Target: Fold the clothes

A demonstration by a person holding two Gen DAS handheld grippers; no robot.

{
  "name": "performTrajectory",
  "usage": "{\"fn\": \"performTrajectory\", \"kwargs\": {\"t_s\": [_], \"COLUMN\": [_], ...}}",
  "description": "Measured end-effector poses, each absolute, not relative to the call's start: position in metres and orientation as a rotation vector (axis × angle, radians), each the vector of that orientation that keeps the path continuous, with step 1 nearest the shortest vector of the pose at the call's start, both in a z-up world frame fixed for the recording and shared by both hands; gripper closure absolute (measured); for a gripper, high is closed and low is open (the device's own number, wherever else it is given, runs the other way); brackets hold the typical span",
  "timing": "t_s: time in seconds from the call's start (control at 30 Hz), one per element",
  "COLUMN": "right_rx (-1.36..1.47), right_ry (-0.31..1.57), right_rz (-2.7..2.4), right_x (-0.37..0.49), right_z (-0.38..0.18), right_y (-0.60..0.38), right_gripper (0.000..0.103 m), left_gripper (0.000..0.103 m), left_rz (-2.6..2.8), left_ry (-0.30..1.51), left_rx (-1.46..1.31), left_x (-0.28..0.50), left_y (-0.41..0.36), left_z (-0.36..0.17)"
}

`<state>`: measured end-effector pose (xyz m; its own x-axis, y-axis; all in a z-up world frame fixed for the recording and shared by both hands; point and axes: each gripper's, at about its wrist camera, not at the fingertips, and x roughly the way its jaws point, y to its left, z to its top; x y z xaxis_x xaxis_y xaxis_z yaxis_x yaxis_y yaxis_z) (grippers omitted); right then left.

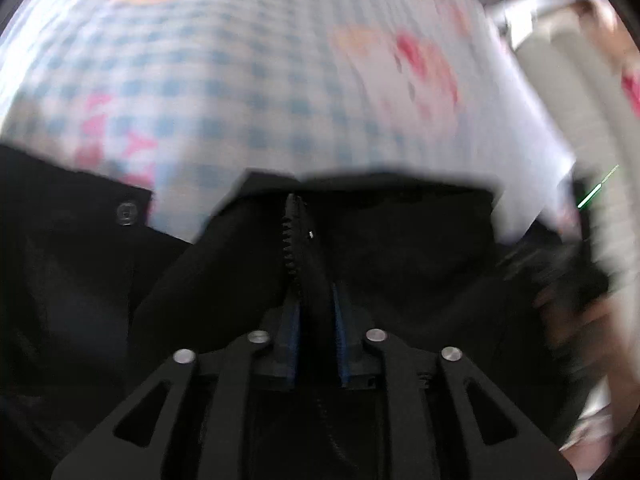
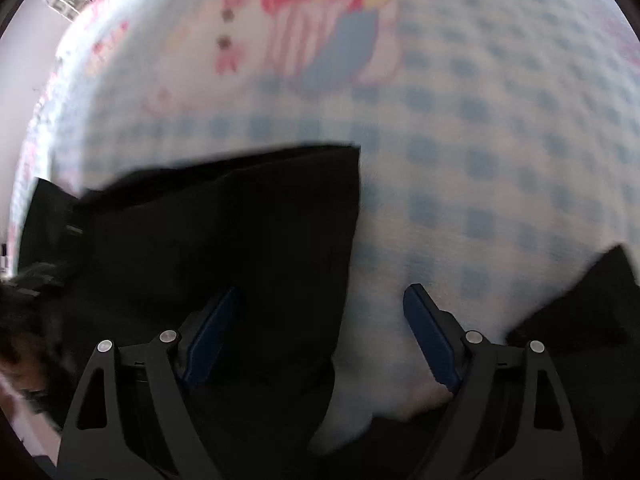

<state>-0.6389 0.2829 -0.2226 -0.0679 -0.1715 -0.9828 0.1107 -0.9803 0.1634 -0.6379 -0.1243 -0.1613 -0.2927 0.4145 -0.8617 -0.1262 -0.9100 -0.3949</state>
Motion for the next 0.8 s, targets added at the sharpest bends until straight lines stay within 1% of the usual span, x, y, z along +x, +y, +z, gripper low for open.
{"fn": "performTrajectory", "kwargs": {"t_s": [0.07,0.1,0.13,0.17,0.2,0.23,0.27,0.3,0.33,0.4,0.43,0.5,0.53,0.57,0.6,0.63,0.67,0.7,0.73,0.77,0.8], "right_rx": [1.977,1.936,1.898,1.868,1.853,1.854,1.859,1.866,1.879,1.886,1.882,1.877,1.875,1.875,1.879,1.871,1.854,1.837,1.831,1.823,1.773], "right_ry": [-0.091,-0.109,-0.121,-0.130,-0.151,-0.197,-0.228,-0.244,-0.186,-0.054,-0.049,-0.117,-0.151,-0.189,-0.226,-0.254,-0.264,-0.273,-0.240,-0.206,-0.140], "right_rz": [-2.205,-2.246,-2.282,-2.314,-2.327,-2.312,-2.287,-2.245,-2.228,-2.245,-2.258,-2.278,-2.287,-2.292,-2.290,-2.279,-2.246,-2.215,-2.204,-2.195,-2.233], "right_x": [-0.639,-0.638,-0.637,-0.637,-0.637,-0.637,-0.638,-0.639,-0.639,-0.637,-0.636,-0.637,-0.638,-0.641,-0.643,-0.646,-0.646,-0.646,-0.645,-0.643,-0.639], "right_z": [-0.224,-0.219,-0.215,-0.212,-0.210,-0.212,-0.214,-0.218,-0.220,-0.221,-0.219,-0.217,-0.215,-0.214,-0.213,-0.211,-0.210,-0.209,-0.206,-0.202,-0.187], "right_y": [0.282,0.282,0.283,0.284,0.285,0.285,0.283,0.277,0.269,0.257,0.256,0.260,0.263,0.265,0.265,0.266,0.261,0.256,0.250,0.245,0.240], "right_gripper": [0.016,0.017,0.018,0.019,0.019,0.019,0.019,0.018,0.017,0.017,0.017,0.017,0.017,0.017,0.017,0.023,0.044,0.060,0.078,0.091,0.093], "left_gripper": [0.067,0.065,0.065,0.068,0.068,0.071,0.081,0.085,0.082,0.059,0.041,0.036,0.033,0.033,0.033,0.045,0.079,0.097,0.100,0.100,0.100], "left_rz": [2.339,2.390,2.402,2.391,2.338,2.359,2.420,2.510,2.613,2.790,2.872,2.898,2.793,2.656,2.527,2.398,2.376,2.403,2.428,2.452,2.506], "left_ry": [-0.459,-0.447,-0.392,-0.329,-0.240,-0.126,-0.002,0.069,0.064,0.015,0.008,0.007,-0.024,-0.071,-0.143,-0.224,-0.201,-0.132,-0.062,0.007,0.077], "left_rx": [-1.518,-1.497,-1.556,-1.644,-1.760,-1.825,-1.859,-1.850,-1.795,-1.713,-1.693,-1.730,-1.828,-1.933,-1.993,-2.033,-2.022,-1.990,-1.957,-1.923,-1.852], "left_x": [-0.640,-0.642,-0.650,-0.661,-0.670,-0.673,-0.674,-0.672,-0.665,-0.649,-0.642,-0.639,-0.644,-0.653,-0.662,-0.671,-0.676,-0.679,-0.682,-0.685,-0.685], "left_y": [-0.148,-0.158,-0.164,-0.169,-0.171,-0.173,-0.175,-0.180,-0.189,-0.214,-0.226,-0.254,-0.270,-0.280,-0.283,-0.285,-0.281,-0.273,-0.266,-0.259,-0.253], "left_z": [-0.143,-0.138,-0.144,-0.154,-0.170,-0.180,-0.185,-0.181,-0.168,-0.140,-0.130,-0.128,-0.142,-0.160,-0.176,-0.192,-0.191,-0.183,-0.174,-0.166,-0.148]}}
